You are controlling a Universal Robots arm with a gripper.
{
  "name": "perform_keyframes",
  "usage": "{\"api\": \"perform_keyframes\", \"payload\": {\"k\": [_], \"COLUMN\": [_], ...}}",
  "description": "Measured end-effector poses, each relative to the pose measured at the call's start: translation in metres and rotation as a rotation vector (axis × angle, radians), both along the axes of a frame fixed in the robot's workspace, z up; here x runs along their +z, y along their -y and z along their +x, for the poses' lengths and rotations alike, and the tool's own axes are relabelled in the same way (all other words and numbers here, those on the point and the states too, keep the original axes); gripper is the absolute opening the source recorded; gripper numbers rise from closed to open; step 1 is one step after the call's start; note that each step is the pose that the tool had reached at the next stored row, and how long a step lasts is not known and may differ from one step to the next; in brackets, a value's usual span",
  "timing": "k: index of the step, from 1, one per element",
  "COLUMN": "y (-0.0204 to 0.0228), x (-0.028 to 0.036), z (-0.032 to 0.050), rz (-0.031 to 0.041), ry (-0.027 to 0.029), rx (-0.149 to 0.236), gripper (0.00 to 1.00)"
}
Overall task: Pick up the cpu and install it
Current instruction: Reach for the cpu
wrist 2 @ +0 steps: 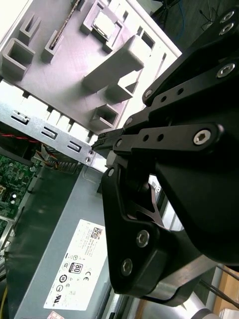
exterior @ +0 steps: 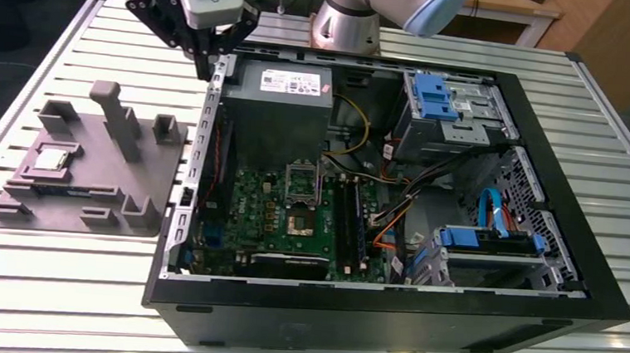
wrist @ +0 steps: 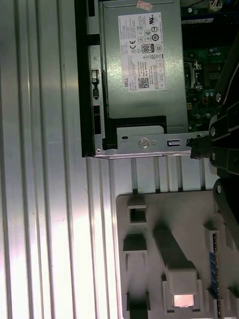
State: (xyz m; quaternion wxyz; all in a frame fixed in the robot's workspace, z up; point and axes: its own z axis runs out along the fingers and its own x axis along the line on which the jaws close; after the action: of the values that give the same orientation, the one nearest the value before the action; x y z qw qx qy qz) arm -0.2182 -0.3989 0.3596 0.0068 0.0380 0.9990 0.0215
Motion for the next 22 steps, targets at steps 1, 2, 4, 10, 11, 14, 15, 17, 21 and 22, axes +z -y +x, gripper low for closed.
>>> {"api": "perform_keyframes", "payload": {"k": [1,2,4,10,11,14,15,17,21,22], "y": [0.0000,0.0000,0.0000,0.0000,0.0000,0.0000,0.0000,0.0000,0.0000,0.0000], "x": [-0.0001,-0.0002,-0.0004,-0.0010,-0.0011,-0.0012,-0.0014,-0.0016,-0.0021,-0.0022], "z": [-0.0002,-0.0004,-0.0008,-0.0021,-0.0024,-0.0043,-0.0051,-0.0065,-0.0094,-0.0101], "rz": [0.0001,0.0000,0.0001,0.0001,0.0001,0.0000,0.0001,0.0001,0.0001,0.0002], "ry": [-0.0001,-0.0001,-0.0001,-0.0002,-0.0003,-0.0005,-0.0004,-0.0004,-0.0008,-0.0008], "rx": [0.000,0.000,0.000,0.000,0.000,0.000,0.000,0.000,0.000,0.000], "gripper": [0.10,0.10,0.10,0.10,0.10,0.10,0.10,0.10,0.10,0.10]}}
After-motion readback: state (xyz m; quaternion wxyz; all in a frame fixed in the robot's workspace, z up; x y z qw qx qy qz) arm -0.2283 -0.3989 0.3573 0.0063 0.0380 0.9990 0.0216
